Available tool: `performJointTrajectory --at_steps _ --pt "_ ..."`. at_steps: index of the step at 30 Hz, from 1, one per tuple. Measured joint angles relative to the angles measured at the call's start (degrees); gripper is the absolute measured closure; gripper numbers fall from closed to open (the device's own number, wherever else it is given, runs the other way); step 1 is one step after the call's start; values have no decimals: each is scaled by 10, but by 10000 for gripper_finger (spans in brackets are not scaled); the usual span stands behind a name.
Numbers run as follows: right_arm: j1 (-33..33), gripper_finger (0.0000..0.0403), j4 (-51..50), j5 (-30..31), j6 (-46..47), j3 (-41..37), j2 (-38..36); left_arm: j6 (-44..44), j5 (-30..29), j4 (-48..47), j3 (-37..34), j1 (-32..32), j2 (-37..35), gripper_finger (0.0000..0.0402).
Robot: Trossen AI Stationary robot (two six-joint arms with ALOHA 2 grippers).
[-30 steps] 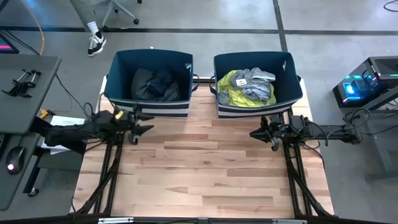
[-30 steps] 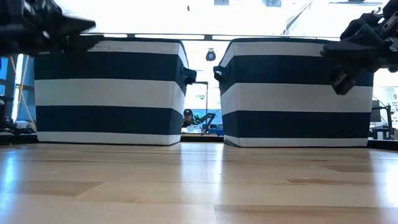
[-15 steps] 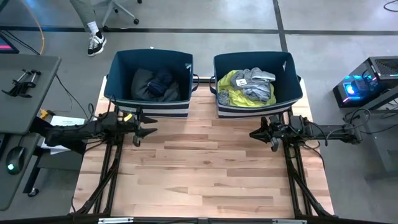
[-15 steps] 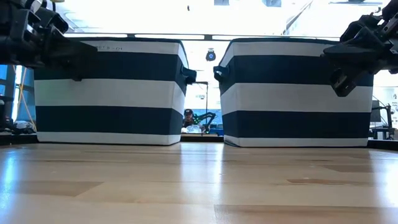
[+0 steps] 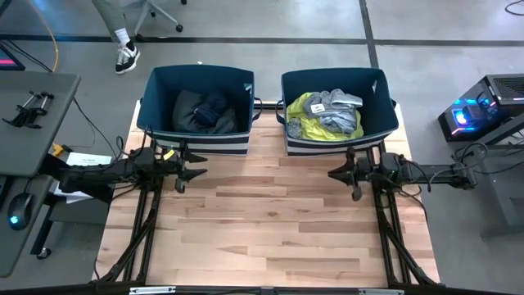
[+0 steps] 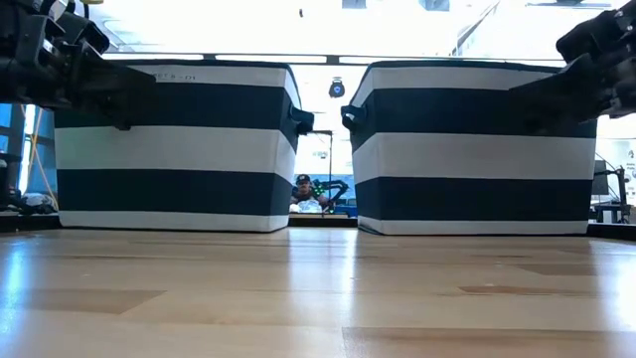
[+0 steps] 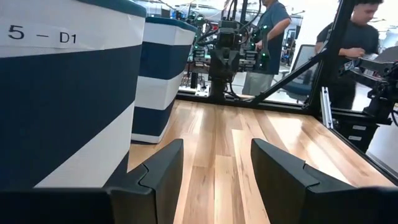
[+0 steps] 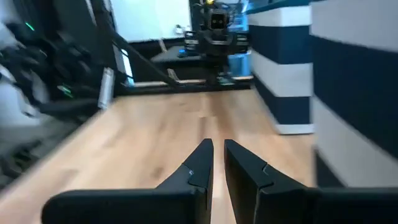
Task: Sort clothes
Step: Return to Home Position
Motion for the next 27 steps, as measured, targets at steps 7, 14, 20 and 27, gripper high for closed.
performJointTrajectory --at_steps 7,14,20,27 --pt "0 375 -3 29 -48 0 3 0 0 -1 0 0 0 231" --pt "0 375 -3 29 -48 0 3 0 0 -1 0 0 0 231" --pt "0 375 -3 29 -48 0 3 0 0 -1 0 0 0 231" --pt "0 375 -2 29 -48 0 3 -7 -20 -2 1 -11 0 231"
